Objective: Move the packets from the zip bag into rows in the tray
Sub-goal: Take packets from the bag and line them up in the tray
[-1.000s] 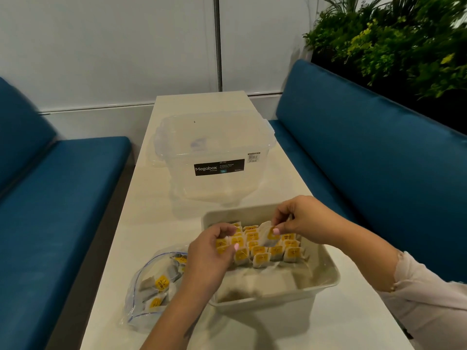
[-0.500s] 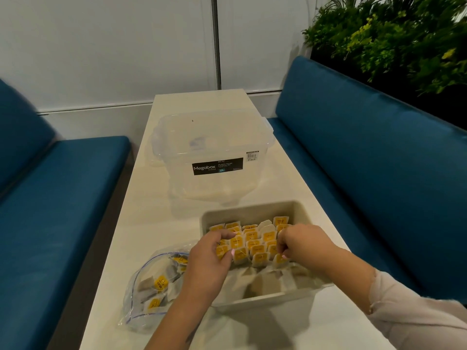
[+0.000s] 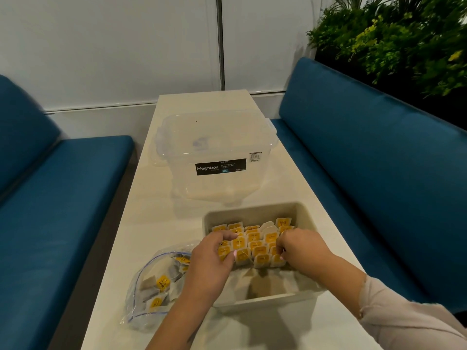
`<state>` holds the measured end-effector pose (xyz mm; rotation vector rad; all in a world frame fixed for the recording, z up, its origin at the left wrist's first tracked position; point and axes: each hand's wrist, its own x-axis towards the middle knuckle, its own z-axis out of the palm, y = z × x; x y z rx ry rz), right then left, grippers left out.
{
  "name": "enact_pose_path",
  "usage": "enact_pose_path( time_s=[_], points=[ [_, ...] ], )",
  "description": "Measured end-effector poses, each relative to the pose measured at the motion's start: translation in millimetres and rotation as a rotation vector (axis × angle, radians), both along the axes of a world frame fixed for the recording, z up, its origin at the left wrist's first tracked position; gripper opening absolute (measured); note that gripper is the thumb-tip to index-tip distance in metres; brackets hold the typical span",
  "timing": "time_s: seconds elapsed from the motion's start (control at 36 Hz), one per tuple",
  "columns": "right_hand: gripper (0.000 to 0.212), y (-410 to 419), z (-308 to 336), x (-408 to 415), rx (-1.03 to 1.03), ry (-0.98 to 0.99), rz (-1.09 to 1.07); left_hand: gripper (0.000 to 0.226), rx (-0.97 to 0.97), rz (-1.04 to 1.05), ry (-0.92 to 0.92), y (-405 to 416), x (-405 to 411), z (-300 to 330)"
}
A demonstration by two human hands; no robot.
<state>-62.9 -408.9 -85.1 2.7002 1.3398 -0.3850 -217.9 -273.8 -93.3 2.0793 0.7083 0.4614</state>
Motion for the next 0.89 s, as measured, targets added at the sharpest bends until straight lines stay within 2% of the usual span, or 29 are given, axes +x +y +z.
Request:
enact_pose_path(
  time_s=[0.28, 0.56, 0.64, 0.78, 0.89],
  points=[
    [0.020, -5.3, 6.8, 3.2, 0.069, 0.055, -0.053, 0.031, -0.021, -0.008, -0.026, -0.4, -2.2, 2.9],
    [0.015, 3.0, 47.1, 5.9, 0.331, 0.166, -0.160, 0.044, 0.095, 0.107, -0.138, 21.4, -23.1, 17.9],
    [0.010, 18.6, 55.3, -5.4, 0.365, 0.189, -0.121, 0.044, 0.124, 0.191, -0.135, 35.1, -40.9, 24.0],
    [0.014, 50.0, 64.2, -32.9, 0.390, 0.269, -0.014, 0.040, 0.181, 0.299, -0.096, 56.0, -73.0, 24.6],
    [0.016, 74.8, 63.5, -54.5, 0.366, 0.282, 0.088, 0.046, 0.197, 0.367, -0.039, 63.9, -92.2, 20.2]
  ],
)
